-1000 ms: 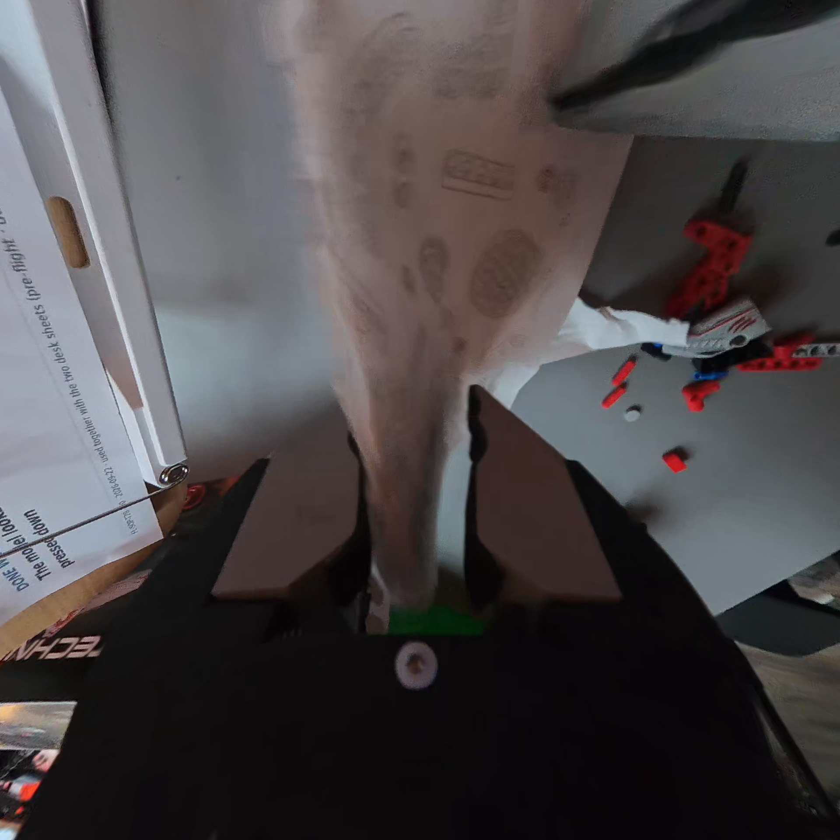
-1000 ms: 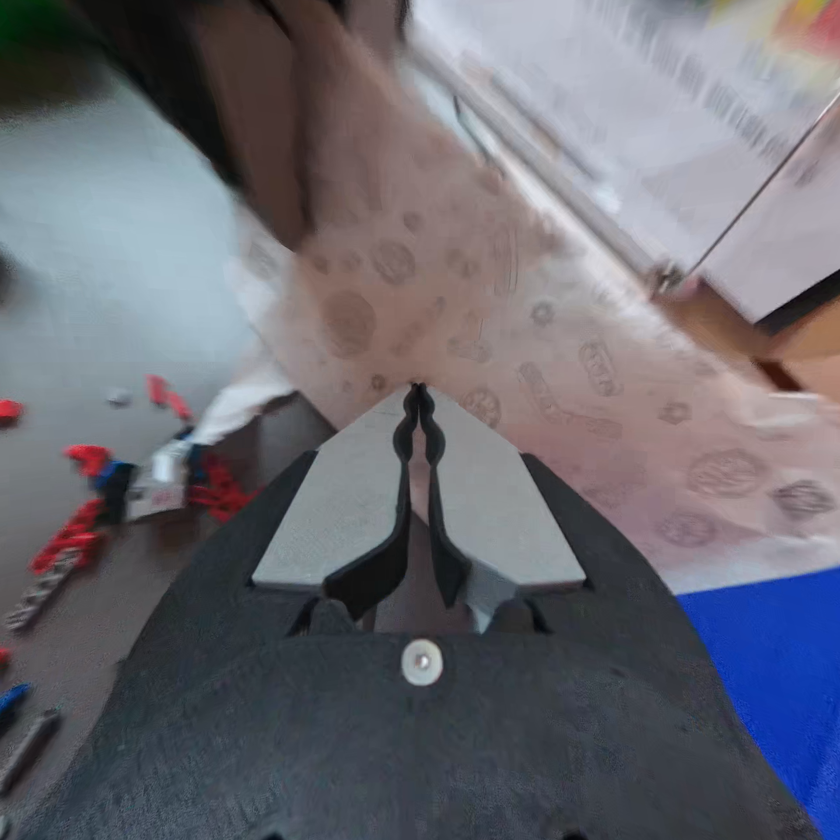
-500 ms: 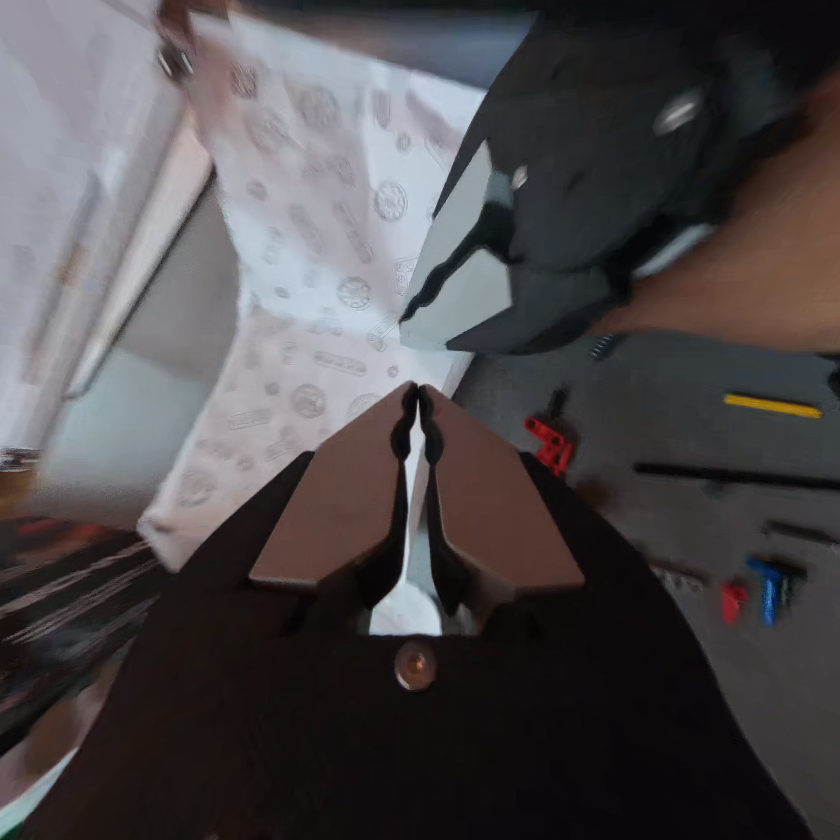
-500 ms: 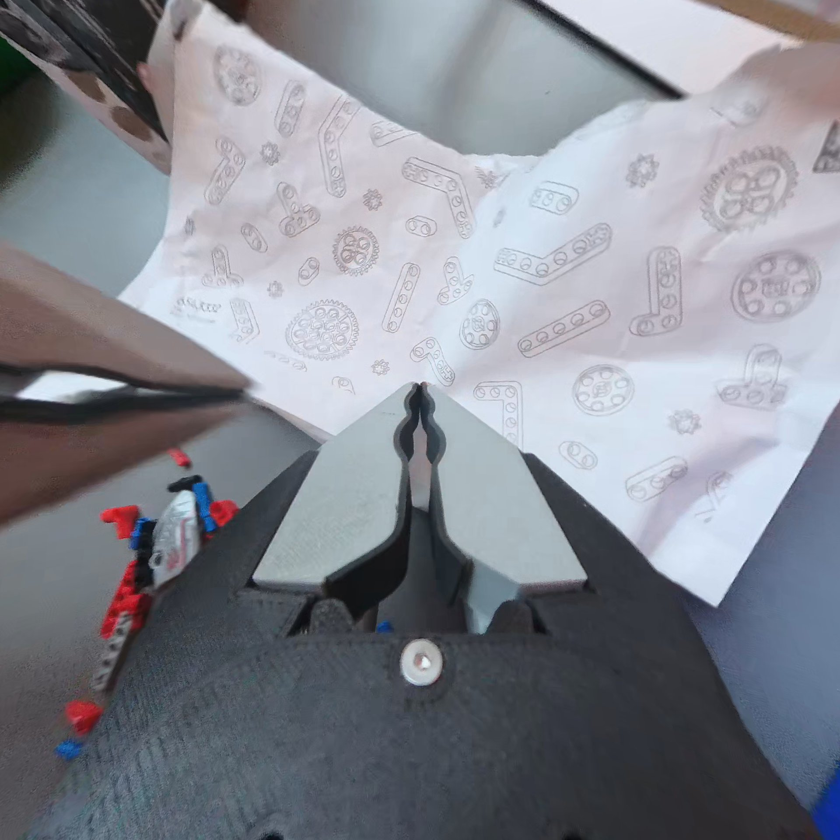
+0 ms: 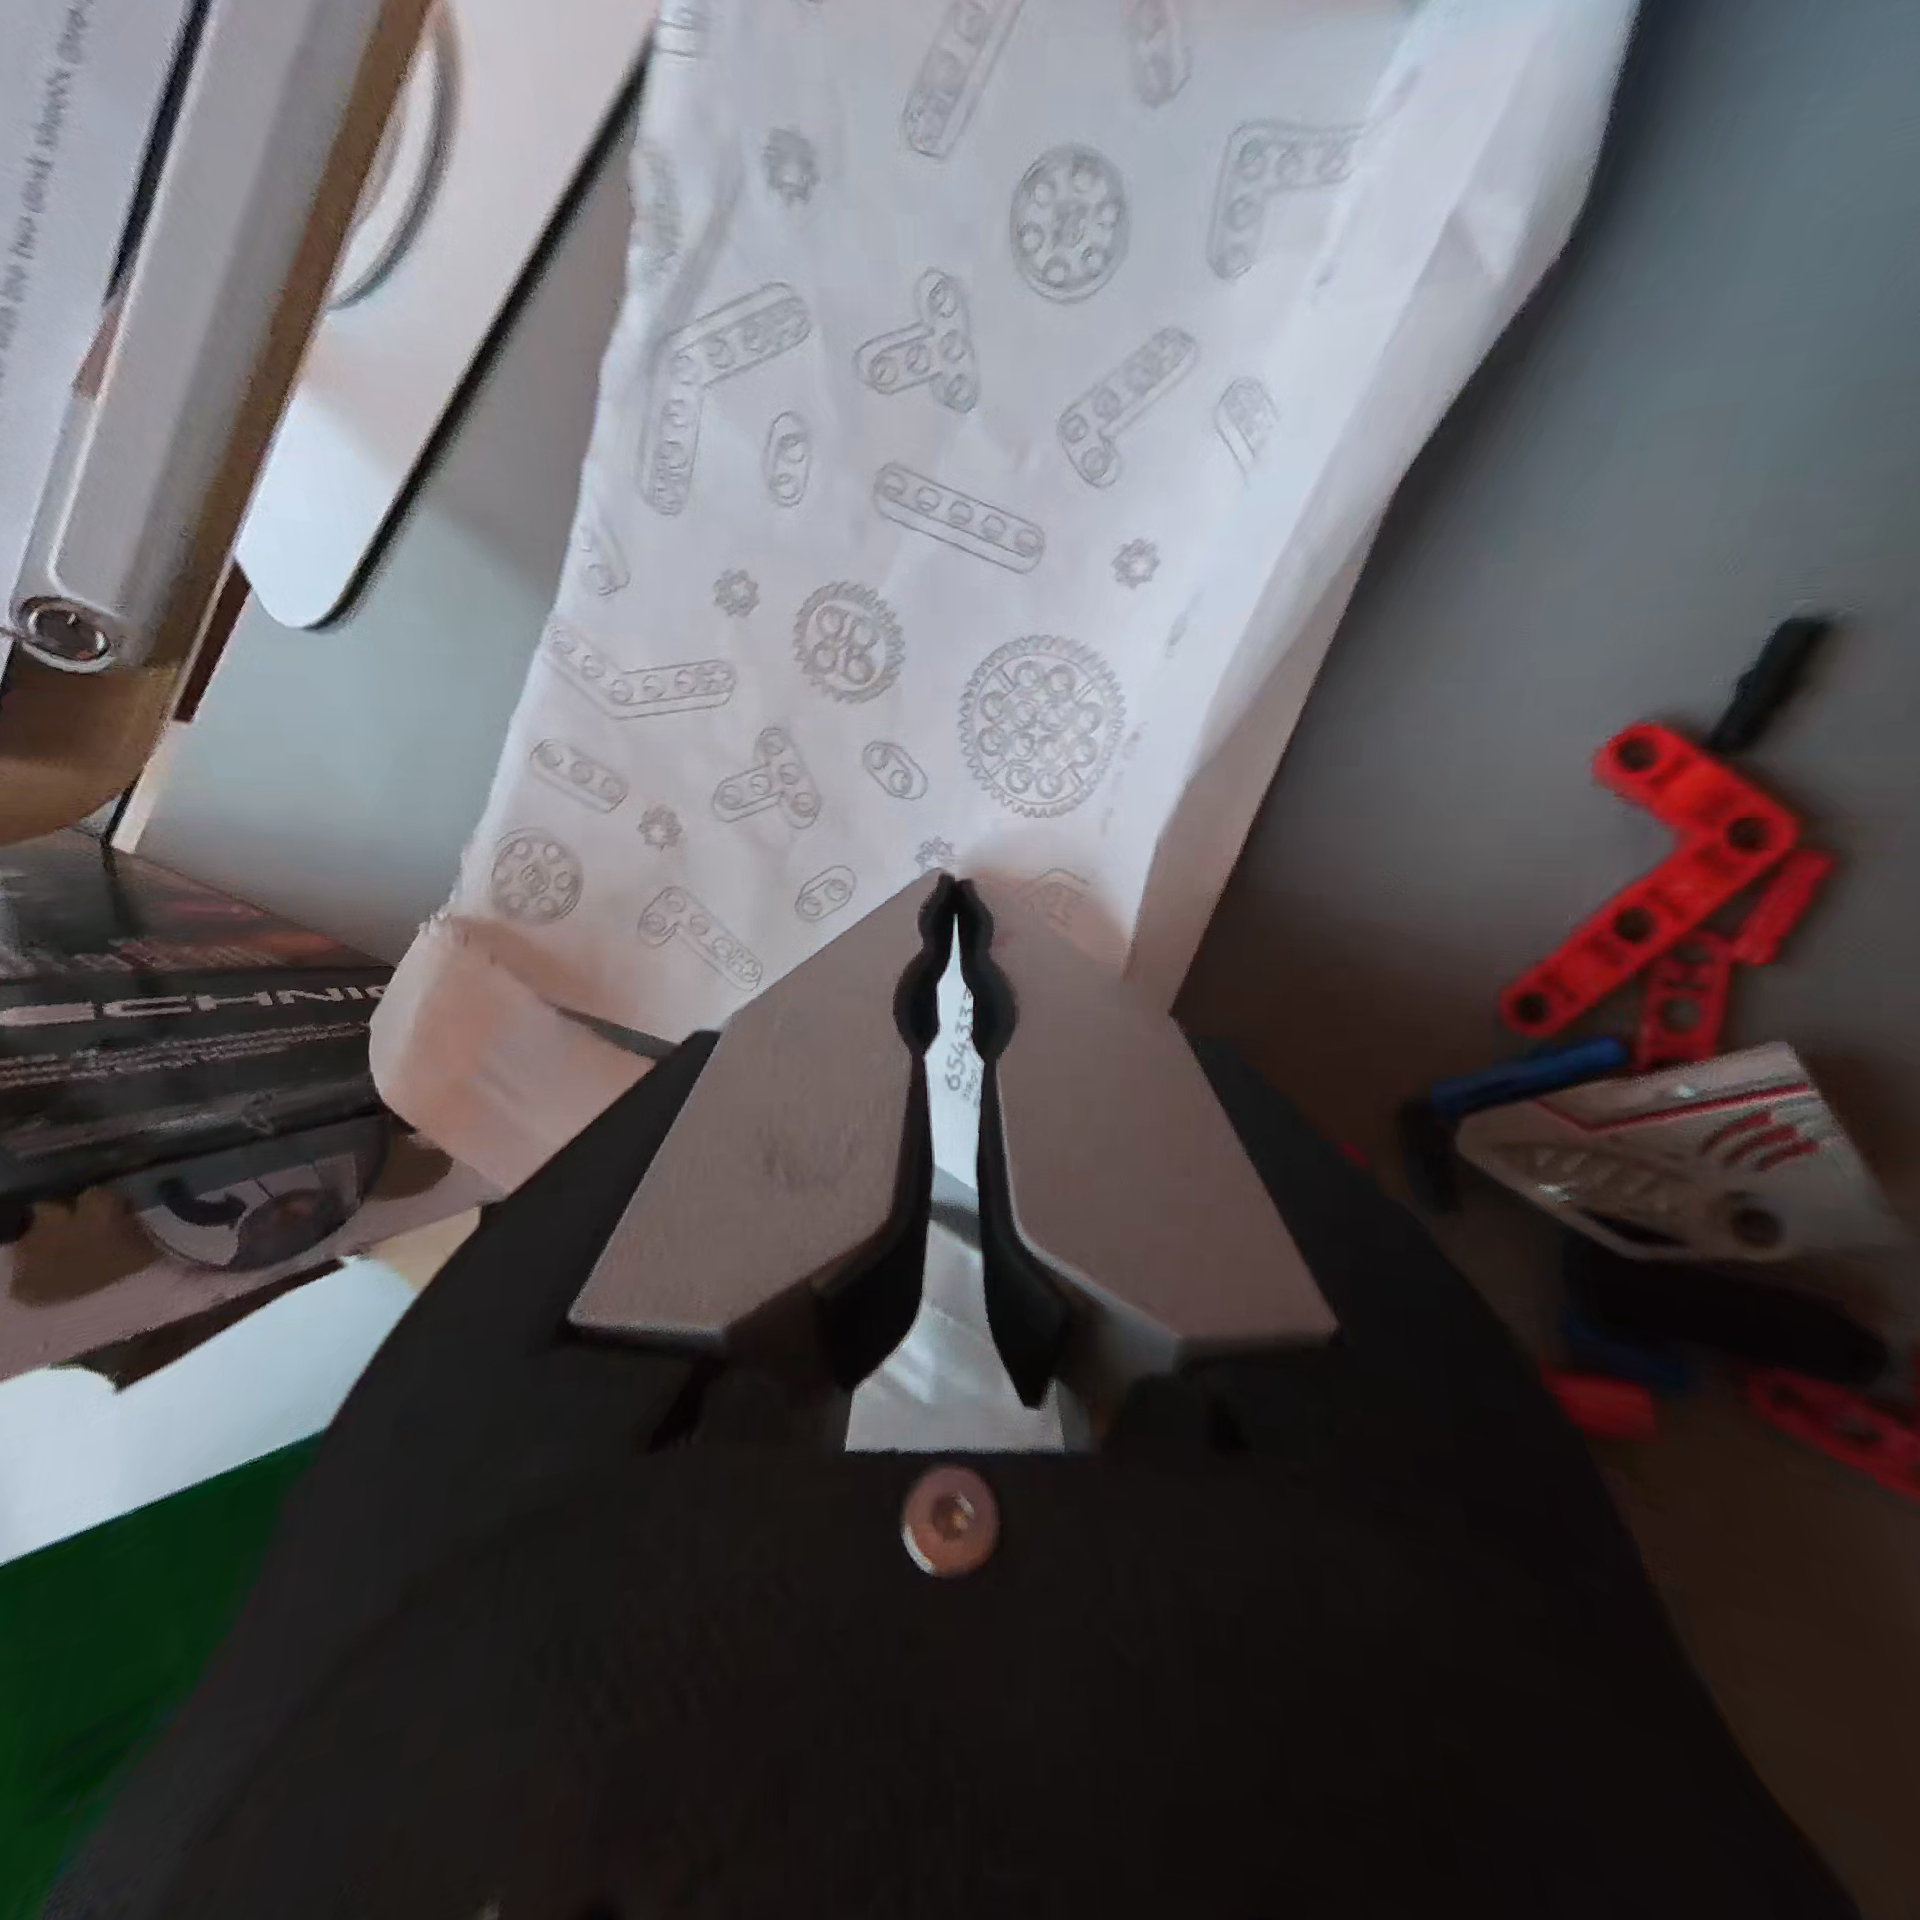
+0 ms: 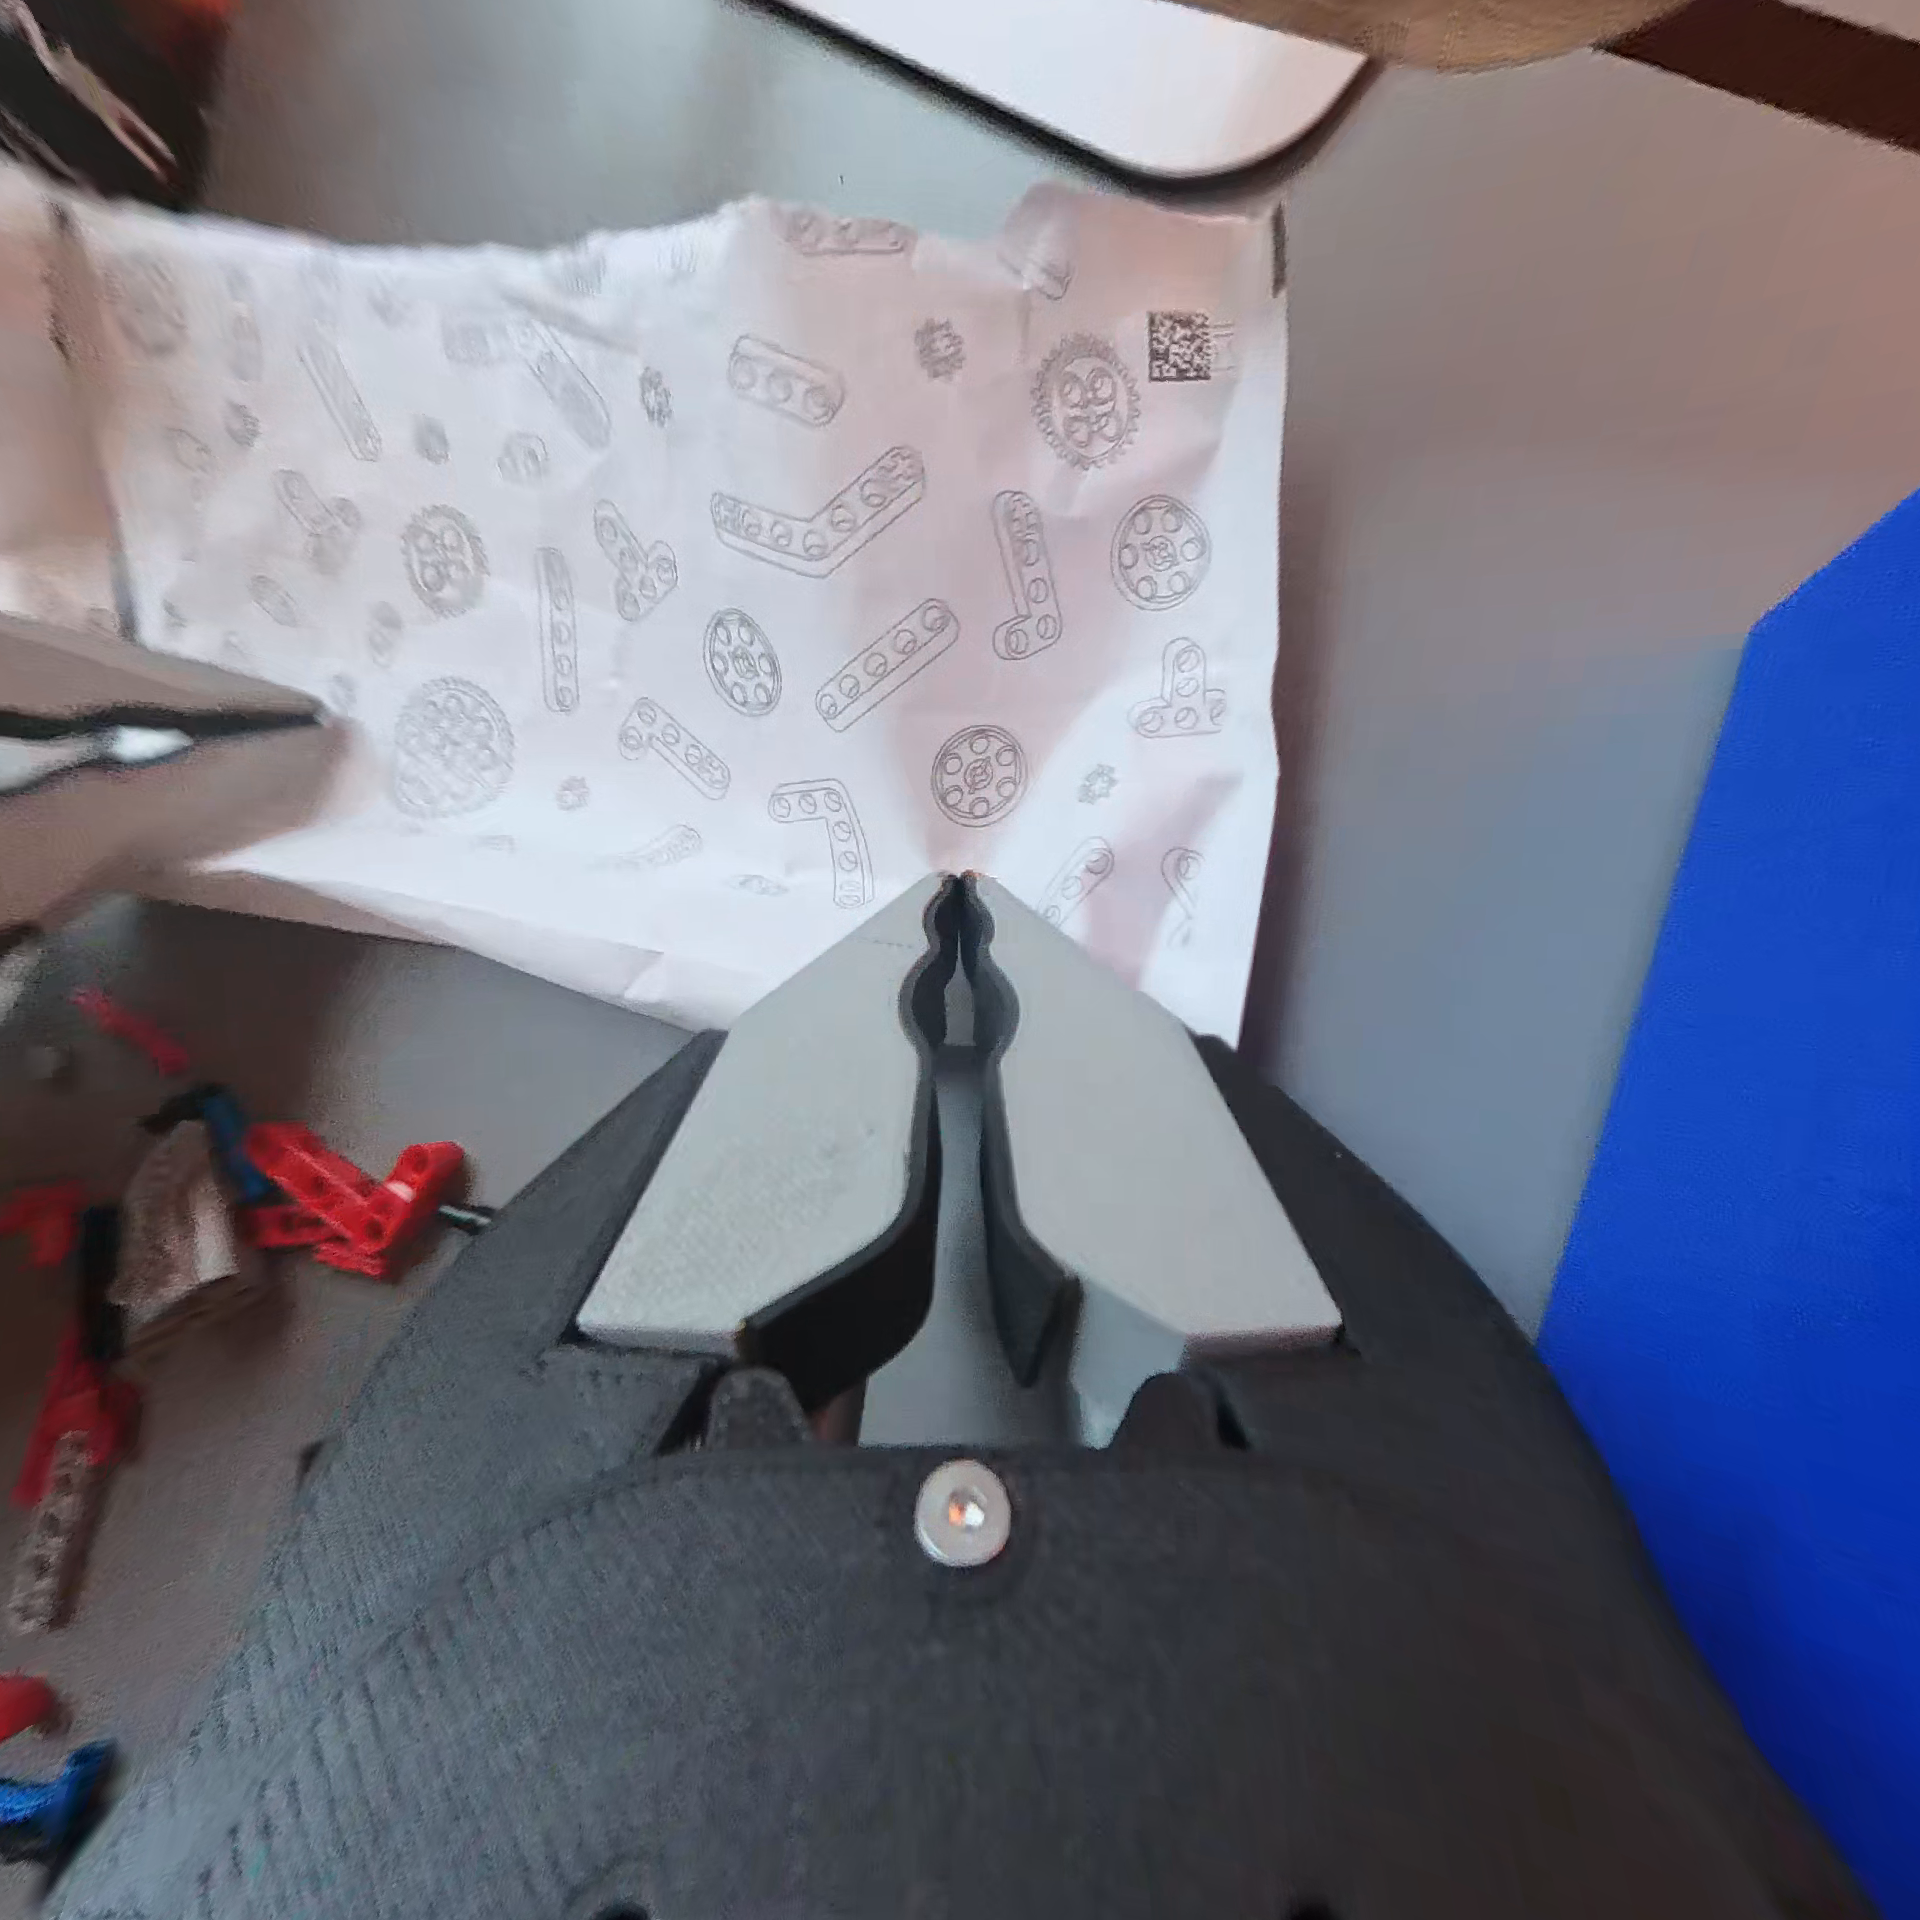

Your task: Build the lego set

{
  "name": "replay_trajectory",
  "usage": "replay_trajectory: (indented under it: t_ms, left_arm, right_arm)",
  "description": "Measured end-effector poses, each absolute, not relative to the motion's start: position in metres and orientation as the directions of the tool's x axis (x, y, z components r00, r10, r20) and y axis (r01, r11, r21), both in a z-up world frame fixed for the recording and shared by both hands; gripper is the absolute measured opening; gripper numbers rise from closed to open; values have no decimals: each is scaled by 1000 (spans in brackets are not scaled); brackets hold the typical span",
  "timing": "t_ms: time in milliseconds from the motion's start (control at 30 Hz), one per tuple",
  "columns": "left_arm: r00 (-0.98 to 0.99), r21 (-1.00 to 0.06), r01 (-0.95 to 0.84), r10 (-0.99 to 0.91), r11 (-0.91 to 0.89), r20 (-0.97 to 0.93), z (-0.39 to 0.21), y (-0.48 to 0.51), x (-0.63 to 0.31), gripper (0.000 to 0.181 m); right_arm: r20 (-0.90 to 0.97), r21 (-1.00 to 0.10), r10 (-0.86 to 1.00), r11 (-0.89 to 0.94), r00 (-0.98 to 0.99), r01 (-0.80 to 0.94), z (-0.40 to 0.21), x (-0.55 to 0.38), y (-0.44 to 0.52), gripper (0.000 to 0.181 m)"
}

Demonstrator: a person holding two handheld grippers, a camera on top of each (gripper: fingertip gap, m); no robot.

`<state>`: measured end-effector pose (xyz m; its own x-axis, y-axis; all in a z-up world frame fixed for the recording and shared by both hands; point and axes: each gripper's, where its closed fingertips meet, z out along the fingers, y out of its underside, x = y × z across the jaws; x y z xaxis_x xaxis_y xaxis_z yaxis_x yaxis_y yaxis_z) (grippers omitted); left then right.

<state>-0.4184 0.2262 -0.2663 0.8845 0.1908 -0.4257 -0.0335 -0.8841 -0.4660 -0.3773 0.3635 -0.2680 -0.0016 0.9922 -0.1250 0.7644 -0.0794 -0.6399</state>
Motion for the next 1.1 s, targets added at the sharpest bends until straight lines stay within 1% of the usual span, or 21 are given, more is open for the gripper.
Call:
replay_trajectory:
  t_ms: [33, 100, 133, 167, 200, 233, 267, 400, 500, 533, 567, 600, 633, 700, 800, 867, 900, 933, 1000, 1067, 1100]
  left_arm:
    - [898, -519, -12, 219, -855, -381, -263, 230, -415, 0]
    - [952, -666, 37, 228, -745, -202, -243, 249, -396, 0]
    - [970, -723, 48, 204, -689, -130, -231, 258, -385, 0]
    - [982, -749, 55, 172, -660, -79, -223, 263, -376, 0]
    - [987, -732, 55, 147, -680, -63, -224, 261, -372, 0]
    - [986, -686, 50, 145, -725, -82, -230, 256, -374, 5]
    - [982, -643, 45, 151, -765, -111, -237, 248, -377, 18]
    - [970, -575, 80, 195, -814, -143, -252, 225, -380, 9]
    - [974, -576, 124, 211, -808, -87, -248, 218, -372, 29]
    - [974, -568, 132, 213, -813, -78, -246, 215, -370, 34]
    - [974, -572, 134, 213, -810, -74, -242, 214, -368, 33]
    - [975, -587, 128, 210, -799, -74, -237, 215, -367, 25]
    - [976, -601, 116, 204, -791, -81, -230, 217, -367, 22]
    - [973, -602, 94, 203, -793, -115, -220, 222, -371, 24]
    - [970, -572, 83, 198, -816, -142, -212, 223, -380, 25]
    - [969, -519, 114, 210, -847, -129, -218, 214, -385, 35]
    - [966, -493, 131, 223, -860, -133, -223, 207, -387, 38]
    - [965, -479, 135, 225, -868, -135, -228, 201, -388, 36]
    - [966, -500, 141, 229, -854, -119, -231, 196, -384, 31]
    - [965, -515, 172, 250, -840, -85, -233, 191, -382, 39]
    - [963, -512, 193, 260, -837, -63, -236, 189, -382, 46]
  right_arm:
    - [-58, -634, 998, -32, -7, 773, -268, -376, 364, 0]
    - [11, -621, 1000, 10, -3, 784, -268, -373, 364, 0]
    - [5, -620, 1000, 2, 2, 784, -268, -373, 363, 0]
    - [-23, -625, 1000, -16, 3, 780, -266, -373, 360, 0]
    - [-60, -635, 998, -35, -5, 772, -262, -372, 356, 0]
    - [-88, -649, 996, -46, -16, 760, -257, -371, 352, 0]
    - [-96, -666, 995, -45, -25, 744, -251, -370, 350, 0]
    - [-83, -710, 996, -37, -31, 703, -239, -355, 349, 0]
    - [-142, -719, 990, -88, -22, 690, -238, -348, 346, 0]
    - [-148, -723, 989, -102, -8, 683, -238, -347, 346, 10]
    - [-146, -722, 989, -102, -7, 684, -240, -348, 347, 21]
    - [-136, -711, 991, -88, -14, 697, -244, -351, 347, 14]
    - [-117, -690, 993, -70, -16, 721, -251, -355, 350, 0]
    - [-94, -630, 995, -34, -33, 776, -267, -367, 354, 0]
    - [-107, -611, 993, -23, -53, 792, -266, -383, 353, 0]
    - [-80, -633, 996, -14, -47, 774, -255, -383, 353, 2]
    - [-50, -657, 998, -7, -33, 754, -250, -381, 356, 14]
    - [-28, -678, 999, -7, -16, 735, -246, -379, 360, 28]
    - [7, -711, 999, -19, 34, 703, -240, -375, 369, 50]
    - [77, -730, 993, -2, 85, 683, -235, -373, 382, 77]
    - [108, -723, 989, 11, 97, 691, -236, -373, 387, 82]
